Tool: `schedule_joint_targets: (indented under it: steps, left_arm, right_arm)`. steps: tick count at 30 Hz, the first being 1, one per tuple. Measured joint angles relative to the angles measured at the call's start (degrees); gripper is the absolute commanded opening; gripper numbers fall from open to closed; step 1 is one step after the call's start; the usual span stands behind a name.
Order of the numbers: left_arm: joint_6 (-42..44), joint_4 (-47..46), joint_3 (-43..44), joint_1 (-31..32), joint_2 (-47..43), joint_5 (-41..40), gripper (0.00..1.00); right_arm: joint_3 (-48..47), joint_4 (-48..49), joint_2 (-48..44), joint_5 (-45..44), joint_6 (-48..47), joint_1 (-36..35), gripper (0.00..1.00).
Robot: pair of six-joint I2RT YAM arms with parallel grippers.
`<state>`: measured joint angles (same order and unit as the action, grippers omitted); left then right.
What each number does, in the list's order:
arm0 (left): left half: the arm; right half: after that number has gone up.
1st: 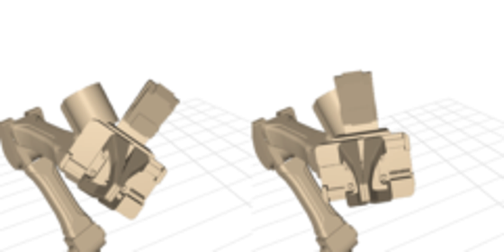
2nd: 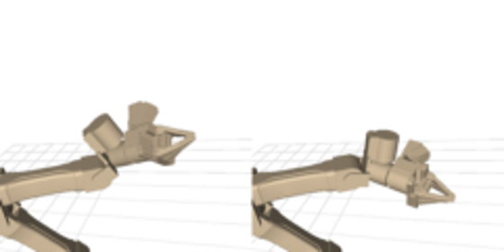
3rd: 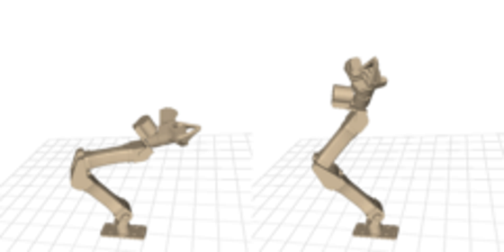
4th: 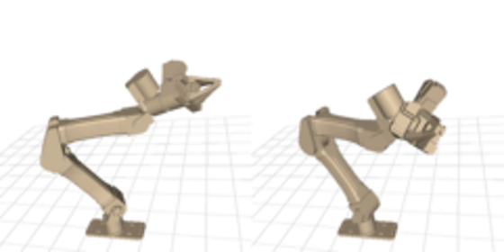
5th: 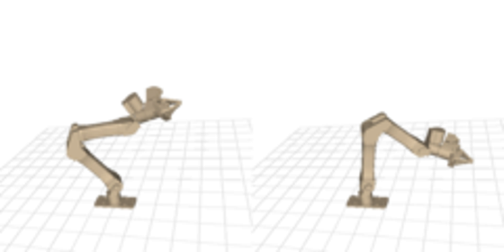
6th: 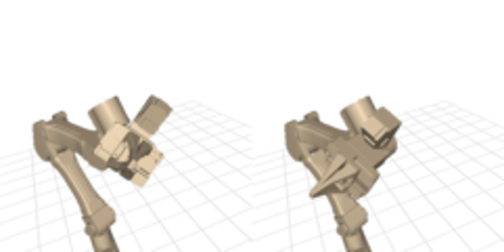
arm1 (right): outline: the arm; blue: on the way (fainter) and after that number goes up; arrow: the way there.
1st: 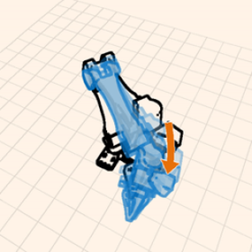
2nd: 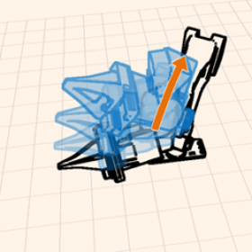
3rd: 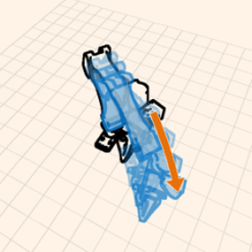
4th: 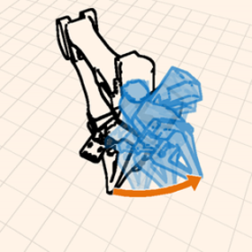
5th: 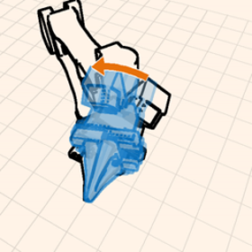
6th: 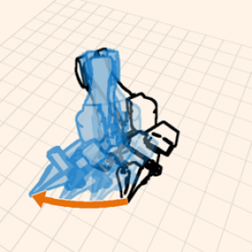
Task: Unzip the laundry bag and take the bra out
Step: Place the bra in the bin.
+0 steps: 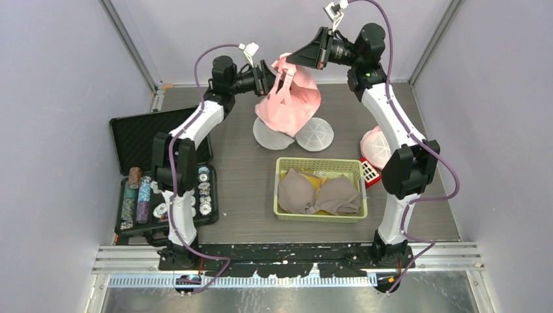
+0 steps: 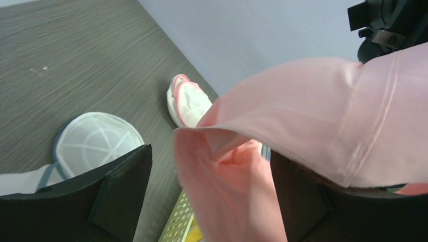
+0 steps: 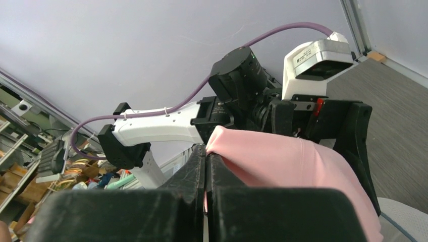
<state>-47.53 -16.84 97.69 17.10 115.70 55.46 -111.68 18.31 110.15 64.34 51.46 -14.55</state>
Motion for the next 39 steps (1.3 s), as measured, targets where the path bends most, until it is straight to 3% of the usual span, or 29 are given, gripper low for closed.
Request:
schedule_joint_targets:
  steps: [3, 11, 18, 29, 34, 39]
  left_arm:
    - [-2.01, -2.23, -0.04, 0.96, 0.0, 0.28, 0.77]
    - [-6.73, -6.45, -0.28, 2.62, 0.02, 0.09, 0.71]
    - [-10.6, -10.58, -2.62, 3.06, 0.02, -0.39, 0.77]
    - [-17.09, -15.93, -3.13, 4.02, 1.03, -0.39, 0.74]
    - [-18.36, -18.58, -3.02, 4.61, 1.07, 0.31, 0.91]
    - [-17.94, -19.87, -3.19, 4.68, 1.07, -0.09, 0.96]
  right_arm:
    - [-0.7, 0.66, 0.0, 0.02, 0.44, -0.22, 0.01]
    - [-1.2, 1.4, 0.0, 0.02, 1.55, -0.57, 0.01]
    - [-3.1, 1.88, 0.0, -0.22, 2.97, -0.72, 0.01]
    - [-6.29, 4.7, 0.0, -0.33, 5.77, -0.72, 0.01]
    - [-6.29, 4.79, 0.0, -0.35, 5.84, -0.72, 0.01]
    - [-6.4, 5.9, 0.0, -0.35, 7.61, -0.83, 0.01]
